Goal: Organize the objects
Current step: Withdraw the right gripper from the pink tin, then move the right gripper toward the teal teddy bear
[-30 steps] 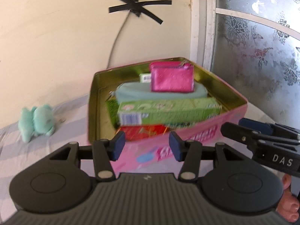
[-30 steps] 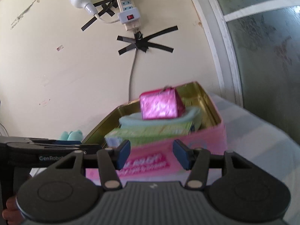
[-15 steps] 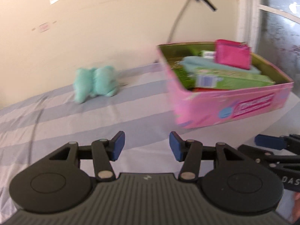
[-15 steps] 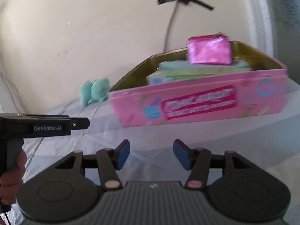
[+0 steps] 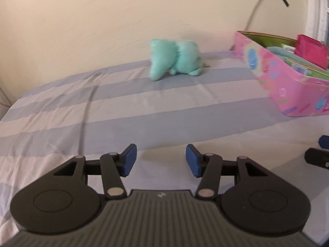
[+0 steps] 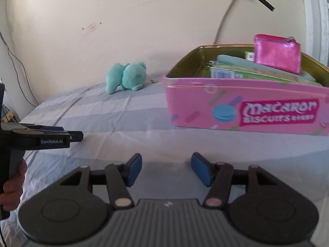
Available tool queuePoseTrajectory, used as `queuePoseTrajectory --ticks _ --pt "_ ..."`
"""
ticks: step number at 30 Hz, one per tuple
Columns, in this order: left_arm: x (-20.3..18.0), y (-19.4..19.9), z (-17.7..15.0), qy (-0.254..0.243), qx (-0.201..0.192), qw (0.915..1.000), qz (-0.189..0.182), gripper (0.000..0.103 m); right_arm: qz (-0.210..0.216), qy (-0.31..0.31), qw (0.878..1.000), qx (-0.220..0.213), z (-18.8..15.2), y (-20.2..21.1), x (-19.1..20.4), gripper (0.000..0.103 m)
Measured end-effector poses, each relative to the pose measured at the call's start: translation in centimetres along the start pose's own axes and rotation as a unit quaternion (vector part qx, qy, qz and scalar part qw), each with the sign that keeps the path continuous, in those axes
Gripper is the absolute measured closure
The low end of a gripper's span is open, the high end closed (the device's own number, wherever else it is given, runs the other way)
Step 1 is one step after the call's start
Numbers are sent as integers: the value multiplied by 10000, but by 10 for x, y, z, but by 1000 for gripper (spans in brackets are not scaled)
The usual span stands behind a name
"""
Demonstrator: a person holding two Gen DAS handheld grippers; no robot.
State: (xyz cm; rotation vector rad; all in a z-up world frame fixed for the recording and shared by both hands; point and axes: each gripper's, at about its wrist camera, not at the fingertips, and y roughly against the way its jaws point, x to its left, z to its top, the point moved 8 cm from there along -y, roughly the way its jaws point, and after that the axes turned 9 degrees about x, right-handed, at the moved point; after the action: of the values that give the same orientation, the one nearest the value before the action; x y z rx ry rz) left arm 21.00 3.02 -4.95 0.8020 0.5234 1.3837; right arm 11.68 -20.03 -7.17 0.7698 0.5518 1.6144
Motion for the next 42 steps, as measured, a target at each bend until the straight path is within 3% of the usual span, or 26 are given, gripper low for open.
queuePoseTrajectory --ticks 2,11,21,27,35,38,40,42 --pt "10 -2 0 48 -50 9999 74 42 -15 110 9999 -7 1 -5 10 47" --pt "47 -15 6 256 -203 9990 319 42 -65 738 9973 12 8 -31 57 47" --pt "87 -29 13 555 -329 9957 658 39 64 1030 9946 113 29 -62 87 47" --pt "101 -32 12 1025 -299 9936 359 37 64 1203 9927 104 52 -89 92 48" --pt "98 -30 11 1025 -380 9933 362 37 321 841 9959 59 109 -126 86 47" --pt "101 -35 11 1004 -391 9936 346 37 216 895 9954 -248 133 -130 99 41" --pt "103 -37 12 1025 -364 9936 309 37 -29 1151 9920 -518 148 -134 112 30" --pt "105 -37 11 1078 -340 9933 247 37 -238 1401 9874 -698 161 -140 124 25"
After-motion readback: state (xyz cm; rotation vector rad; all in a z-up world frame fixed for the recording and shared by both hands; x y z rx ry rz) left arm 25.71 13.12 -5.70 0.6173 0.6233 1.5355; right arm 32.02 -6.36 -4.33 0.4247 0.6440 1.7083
